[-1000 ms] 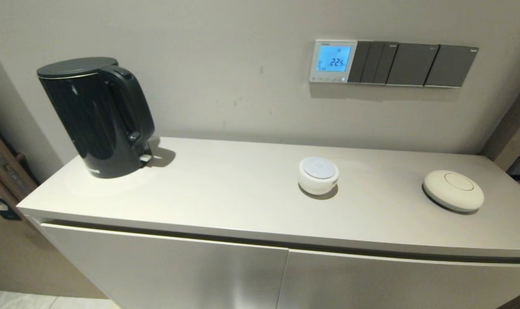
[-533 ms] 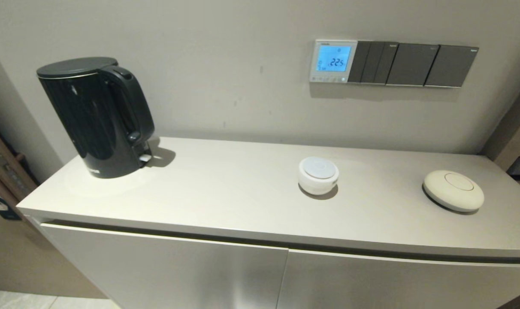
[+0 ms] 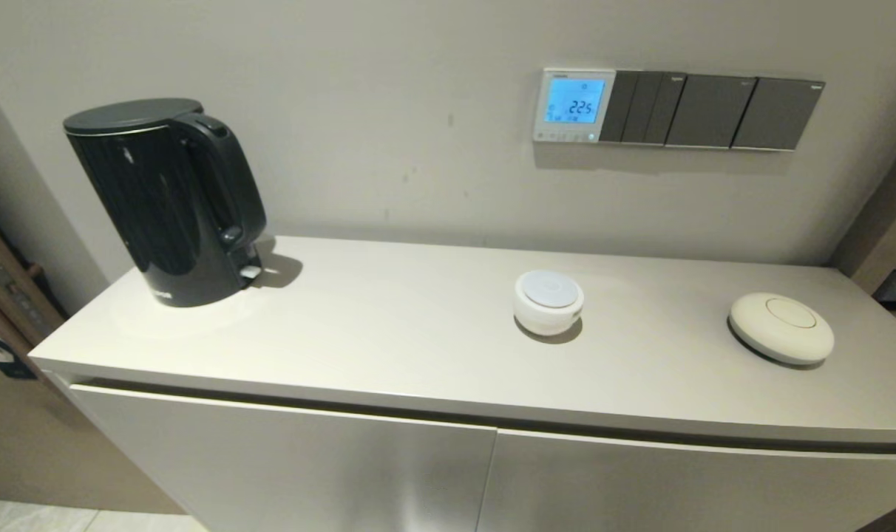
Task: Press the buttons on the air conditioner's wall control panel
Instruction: Turn off the central air conditioner
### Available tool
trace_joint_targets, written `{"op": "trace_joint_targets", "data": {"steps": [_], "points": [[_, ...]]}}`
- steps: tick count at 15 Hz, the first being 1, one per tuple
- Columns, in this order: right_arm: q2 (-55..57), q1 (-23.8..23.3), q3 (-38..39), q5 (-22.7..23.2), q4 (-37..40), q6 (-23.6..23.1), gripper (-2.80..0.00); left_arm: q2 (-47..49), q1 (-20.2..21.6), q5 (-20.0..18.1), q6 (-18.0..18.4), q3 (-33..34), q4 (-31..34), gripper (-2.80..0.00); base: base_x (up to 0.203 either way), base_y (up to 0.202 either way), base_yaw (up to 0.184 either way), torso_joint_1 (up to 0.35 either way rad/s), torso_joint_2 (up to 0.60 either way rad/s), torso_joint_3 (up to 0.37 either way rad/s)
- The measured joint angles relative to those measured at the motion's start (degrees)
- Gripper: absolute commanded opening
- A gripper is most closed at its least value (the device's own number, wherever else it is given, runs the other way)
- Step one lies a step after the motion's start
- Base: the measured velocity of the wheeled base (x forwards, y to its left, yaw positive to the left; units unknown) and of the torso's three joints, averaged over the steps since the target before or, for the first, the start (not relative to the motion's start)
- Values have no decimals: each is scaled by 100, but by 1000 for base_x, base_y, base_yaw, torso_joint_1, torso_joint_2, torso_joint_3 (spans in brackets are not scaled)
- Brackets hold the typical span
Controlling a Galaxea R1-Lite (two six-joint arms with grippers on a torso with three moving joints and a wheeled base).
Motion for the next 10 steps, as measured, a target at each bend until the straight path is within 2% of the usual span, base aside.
{"op": "trace_joint_targets", "data": {"steps": [3, 10], "points": [[-16, 2, 0, 89, 92, -280, -280, 0, -2, 0, -2, 0, 0, -280, 0, 0, 0, 0, 0, 0], [-16, 10, 0, 145, 112, -365, -280, 0, 0, 0, -2, 0, -1, -280, 0, 0, 0, 0, 0, 0]]}}
